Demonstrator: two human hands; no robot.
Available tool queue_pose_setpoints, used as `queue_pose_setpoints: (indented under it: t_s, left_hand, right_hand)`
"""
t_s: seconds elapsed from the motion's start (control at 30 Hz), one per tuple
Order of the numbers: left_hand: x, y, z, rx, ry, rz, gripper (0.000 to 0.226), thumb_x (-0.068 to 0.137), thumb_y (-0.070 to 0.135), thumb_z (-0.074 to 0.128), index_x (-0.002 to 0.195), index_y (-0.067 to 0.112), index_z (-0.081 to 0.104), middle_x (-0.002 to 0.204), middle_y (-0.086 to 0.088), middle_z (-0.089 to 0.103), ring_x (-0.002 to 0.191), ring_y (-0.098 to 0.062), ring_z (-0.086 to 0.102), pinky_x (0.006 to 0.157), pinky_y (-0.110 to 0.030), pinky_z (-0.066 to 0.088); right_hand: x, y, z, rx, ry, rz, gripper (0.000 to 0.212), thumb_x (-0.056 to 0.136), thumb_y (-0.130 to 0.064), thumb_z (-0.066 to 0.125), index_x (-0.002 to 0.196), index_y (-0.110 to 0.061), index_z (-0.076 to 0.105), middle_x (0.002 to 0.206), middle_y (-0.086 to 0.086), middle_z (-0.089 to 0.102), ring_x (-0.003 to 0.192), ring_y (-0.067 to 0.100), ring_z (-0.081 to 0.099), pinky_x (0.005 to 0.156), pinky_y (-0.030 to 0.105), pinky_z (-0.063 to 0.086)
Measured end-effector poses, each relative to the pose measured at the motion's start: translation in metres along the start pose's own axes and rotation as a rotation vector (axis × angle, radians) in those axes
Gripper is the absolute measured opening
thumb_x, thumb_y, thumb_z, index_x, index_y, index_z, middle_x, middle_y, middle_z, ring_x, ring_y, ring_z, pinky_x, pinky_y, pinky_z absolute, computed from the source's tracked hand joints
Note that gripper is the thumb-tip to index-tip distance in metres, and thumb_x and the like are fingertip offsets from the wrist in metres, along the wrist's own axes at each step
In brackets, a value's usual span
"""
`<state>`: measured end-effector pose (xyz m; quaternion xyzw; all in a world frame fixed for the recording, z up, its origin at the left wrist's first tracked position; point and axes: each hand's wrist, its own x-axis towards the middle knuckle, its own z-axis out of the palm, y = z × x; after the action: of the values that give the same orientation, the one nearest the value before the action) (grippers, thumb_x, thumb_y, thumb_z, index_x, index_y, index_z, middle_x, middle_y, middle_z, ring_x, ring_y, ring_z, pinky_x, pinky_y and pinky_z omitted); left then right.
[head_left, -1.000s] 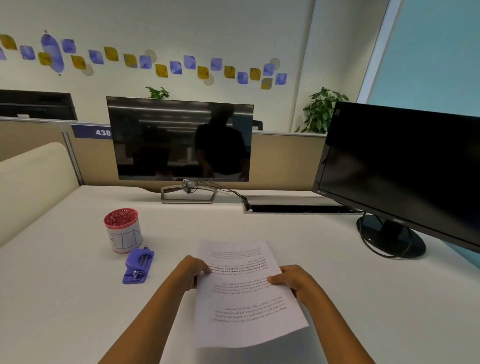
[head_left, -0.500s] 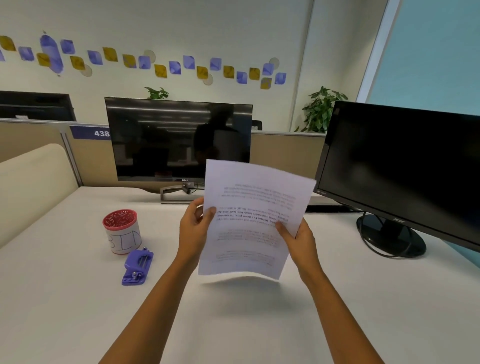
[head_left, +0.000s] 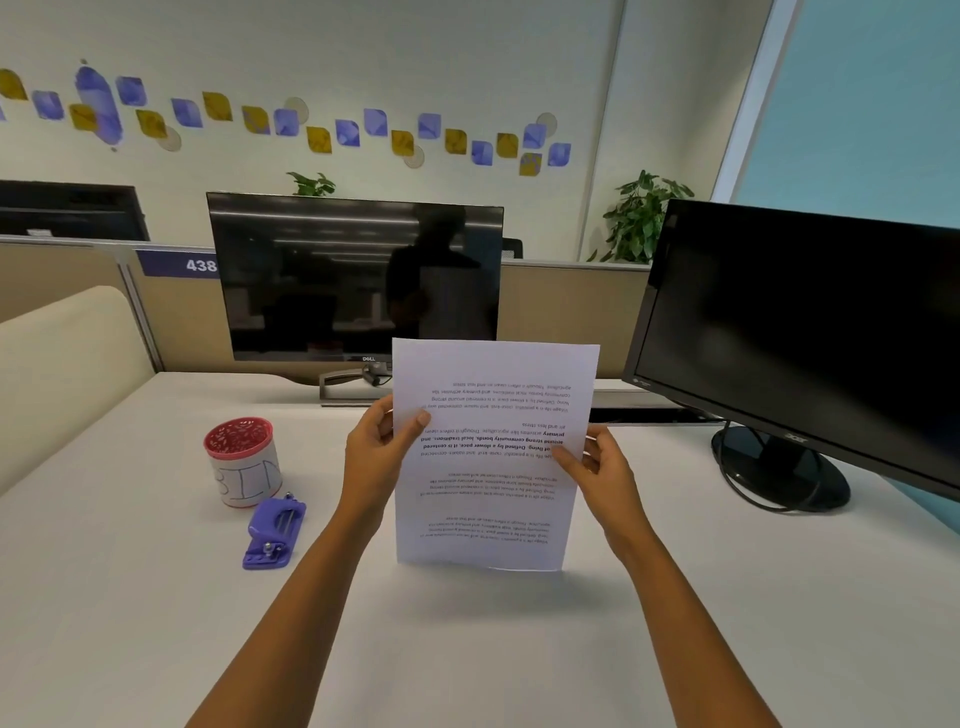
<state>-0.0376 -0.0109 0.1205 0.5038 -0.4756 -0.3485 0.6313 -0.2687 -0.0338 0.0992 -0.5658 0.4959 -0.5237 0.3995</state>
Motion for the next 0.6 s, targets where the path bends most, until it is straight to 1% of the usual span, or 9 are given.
queue_pose_setpoints:
  t_s: [0.07,0.13,0.2,0.27,0.33,0.4,0.47,0.53,0.6]
  left_hand:
    - [0.000,-0.004,-0.001,-0.009,-0.004,-0.040,0.040,0.085,0.025,0.062,0.122,0.016,0.052,0.112,-0.002,0.064,0.092,-0.023,0.065,0.064,-0.022,0.053]
    - [0.000,-0.007,-0.002,-0.038,-0.020,-0.068,0.033,0.085,0.024,0.061,0.117,0.017,0.055,0.106,-0.004,0.067,0.085,-0.020,0.066,0.058,-0.019,0.053]
    - [-0.001,-0.008,-0.001,-0.078,-0.025,-0.072,0.022,0.087,0.021,0.059,0.109,0.016,0.060,0.098,-0.003,0.069,0.077,-0.018,0.067,0.051,-0.016,0.053]
    - [-0.001,-0.006,-0.001,-0.149,0.001,-0.084,0.014,0.088,0.018,0.058,0.101,0.015,0.062,0.092,-0.001,0.070,0.069,-0.014,0.069,0.051,-0.017,0.054]
    - [-0.001,-0.004,-0.002,-0.261,0.050,-0.119,0.014,0.088,0.017,0.058,0.100,0.012,0.062,0.090,-0.002,0.069,0.062,-0.011,0.070,0.055,-0.022,0.057]
    - [0.001,-0.001,-0.004,-0.396,0.109,-0.172,0.015,0.089,0.017,0.057,0.102,0.012,0.060,0.092,-0.002,0.068,0.069,-0.014,0.069,0.061,-0.030,0.059]
    - [0.003,0.001,-0.008,-0.573,0.160,-0.225,0.015,0.089,0.014,0.055,0.104,0.014,0.059,0.096,0.000,0.067,0.081,-0.019,0.066,0.063,-0.033,0.060]
    - [0.006,0.000,-0.010,-0.733,0.194,-0.255,0.018,0.090,0.011,0.054,0.107,0.013,0.057,0.099,0.000,0.066,0.086,-0.018,0.063,0.058,-0.028,0.060]
    - [0.006,-0.003,-0.006,-0.850,0.209,-0.270,0.023,0.090,0.010,0.052,0.114,0.012,0.055,0.103,-0.001,0.065,0.090,-0.016,0.062,0.055,-0.023,0.058]
  right_hand:
    - [-0.001,0.005,-0.001,-0.016,-0.021,0.008,0.031,0.088,-0.025,0.060,0.116,-0.024,0.047,0.114,-0.004,0.058,0.101,0.018,0.058,0.075,0.025,0.050]
    - [-0.001,0.008,-0.002,-0.022,-0.030,0.002,0.023,0.090,-0.021,0.058,0.111,-0.023,0.050,0.111,-0.001,0.061,0.100,0.020,0.061,0.070,0.019,0.051]
    - [0.000,0.008,-0.001,-0.027,-0.022,0.001,0.019,0.090,-0.020,0.058,0.108,-0.022,0.052,0.108,-0.001,0.062,0.096,0.018,0.062,0.066,0.016,0.051]
    - [0.003,0.009,-0.003,-0.025,-0.008,0.015,0.021,0.089,-0.022,0.060,0.109,-0.022,0.053,0.108,0.000,0.063,0.096,0.019,0.062,0.071,0.021,0.053]
    - [0.006,0.014,-0.009,-0.013,0.000,0.041,0.023,0.087,-0.024,0.063,0.108,-0.023,0.054,0.108,0.000,0.064,0.100,0.022,0.063,0.078,0.028,0.055]
    - [0.005,0.022,-0.017,0.013,-0.013,0.080,0.021,0.084,-0.025,0.066,0.103,-0.027,0.056,0.105,-0.001,0.065,0.103,0.024,0.063,0.080,0.028,0.054]
    - [0.002,0.030,-0.023,0.056,-0.029,0.139,0.027,0.082,-0.024,0.068,0.106,-0.026,0.055,0.108,0.002,0.065,0.103,0.025,0.063,0.079,0.026,0.054]
    - [-0.001,0.034,-0.024,0.158,-0.027,0.197,0.037,0.083,-0.021,0.067,0.116,-0.020,0.051,0.115,0.009,0.065,0.102,0.025,0.064,0.080,0.026,0.053]
    - [-0.005,0.034,-0.018,0.361,-0.045,0.256,0.042,0.082,-0.017,0.067,0.120,-0.017,0.050,0.114,0.010,0.066,0.099,0.024,0.065,0.080,0.028,0.054]
